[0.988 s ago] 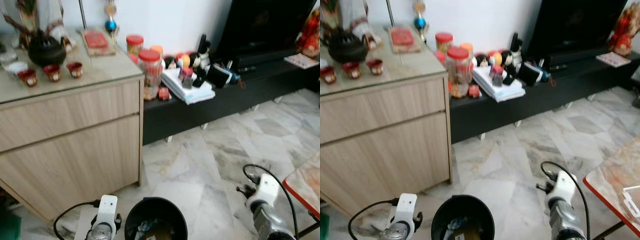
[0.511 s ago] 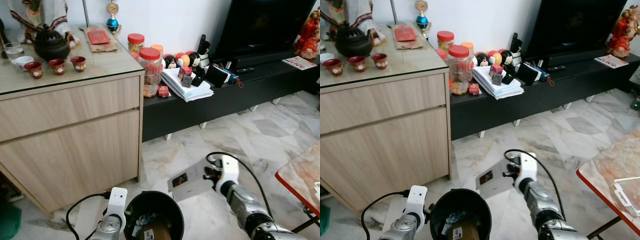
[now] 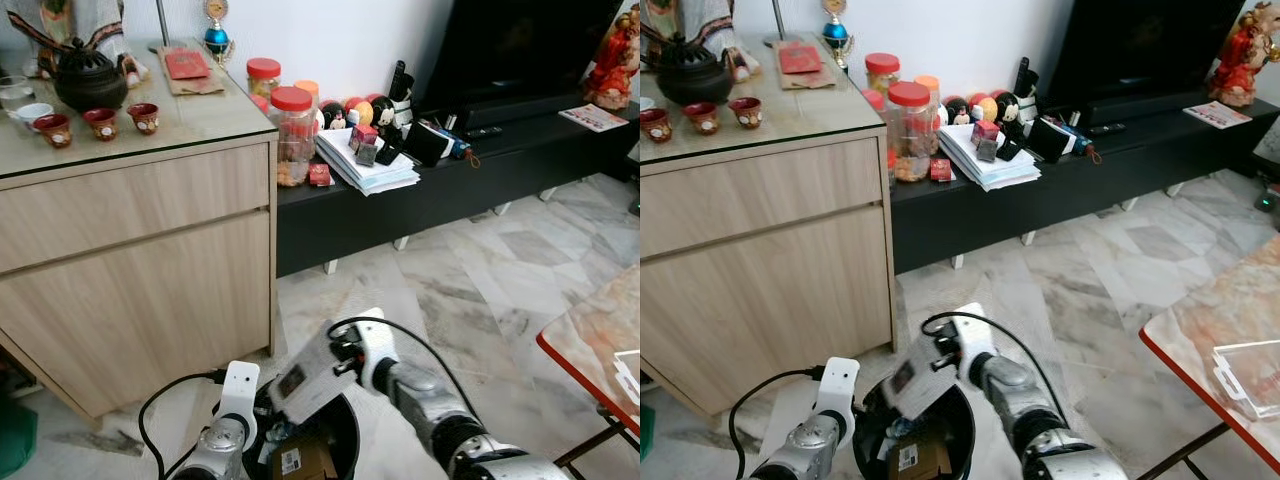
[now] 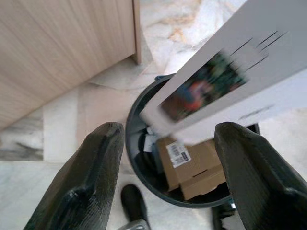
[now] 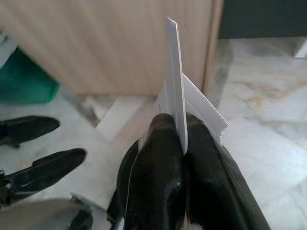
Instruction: Picking trash to rubbish bin
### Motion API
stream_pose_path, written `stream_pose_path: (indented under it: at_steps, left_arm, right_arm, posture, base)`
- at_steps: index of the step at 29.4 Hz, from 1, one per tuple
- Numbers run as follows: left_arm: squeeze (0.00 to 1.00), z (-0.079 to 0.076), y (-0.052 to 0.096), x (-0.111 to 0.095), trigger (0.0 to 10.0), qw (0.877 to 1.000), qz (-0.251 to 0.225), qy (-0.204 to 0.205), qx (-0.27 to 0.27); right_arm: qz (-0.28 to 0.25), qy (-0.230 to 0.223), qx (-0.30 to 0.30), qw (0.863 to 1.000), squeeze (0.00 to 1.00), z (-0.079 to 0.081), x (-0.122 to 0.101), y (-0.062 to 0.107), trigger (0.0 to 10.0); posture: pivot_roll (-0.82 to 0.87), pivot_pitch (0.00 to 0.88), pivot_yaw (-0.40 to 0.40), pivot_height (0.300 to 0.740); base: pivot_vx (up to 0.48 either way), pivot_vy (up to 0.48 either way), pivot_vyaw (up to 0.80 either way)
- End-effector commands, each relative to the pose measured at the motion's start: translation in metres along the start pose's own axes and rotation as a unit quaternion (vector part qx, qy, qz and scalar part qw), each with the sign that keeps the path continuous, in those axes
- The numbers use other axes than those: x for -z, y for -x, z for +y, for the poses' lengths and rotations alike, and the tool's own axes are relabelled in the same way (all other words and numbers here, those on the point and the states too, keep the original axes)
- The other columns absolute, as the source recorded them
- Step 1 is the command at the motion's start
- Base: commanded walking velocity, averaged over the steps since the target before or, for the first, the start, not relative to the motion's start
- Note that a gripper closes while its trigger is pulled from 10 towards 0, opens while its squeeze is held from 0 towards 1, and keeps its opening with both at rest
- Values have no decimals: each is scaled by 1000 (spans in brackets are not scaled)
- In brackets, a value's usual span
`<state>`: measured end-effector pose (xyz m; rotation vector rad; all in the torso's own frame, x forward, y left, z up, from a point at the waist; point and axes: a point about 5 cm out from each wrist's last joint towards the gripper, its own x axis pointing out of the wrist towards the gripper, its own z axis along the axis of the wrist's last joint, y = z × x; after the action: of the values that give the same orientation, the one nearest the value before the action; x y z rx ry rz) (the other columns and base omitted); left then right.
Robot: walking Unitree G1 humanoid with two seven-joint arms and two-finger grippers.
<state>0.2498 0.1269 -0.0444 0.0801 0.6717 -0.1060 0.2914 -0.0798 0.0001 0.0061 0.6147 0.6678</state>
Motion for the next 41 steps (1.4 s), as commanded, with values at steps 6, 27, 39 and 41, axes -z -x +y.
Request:
stream_pose_path:
  at_steps: [6,27,39,41]
  left_arm:
    - [0,-1,0,0,10000,1000,-1,12,6]
    - [0,-3,0,-1,10000,1000,-1,6,12]
    - [0,-2,1,5,10000,1000,6,3,12]
    - [0,-2,3,11,10000,1000,14,-1,9]
  right_arm:
    - [14,20,16,1000,0,-6,-2,1,10000]
    - [0,14,33,999,1000,-13,-12,3,10000]
    - [-33,-2,120,992,0,-58,-21,27,10000]
    - [-18,-4,170,985,0,-80,-8,46,10000]
  posture:
    - [-17,34,-136,740]
    - [-17,31,-132,740]
    - [-32,21,-126,740]
    - [-43,12,-124,740]
  base:
    - [0,0,0]
    - [0,0,0]
    - [0,0,0]
    - [0,0,0]
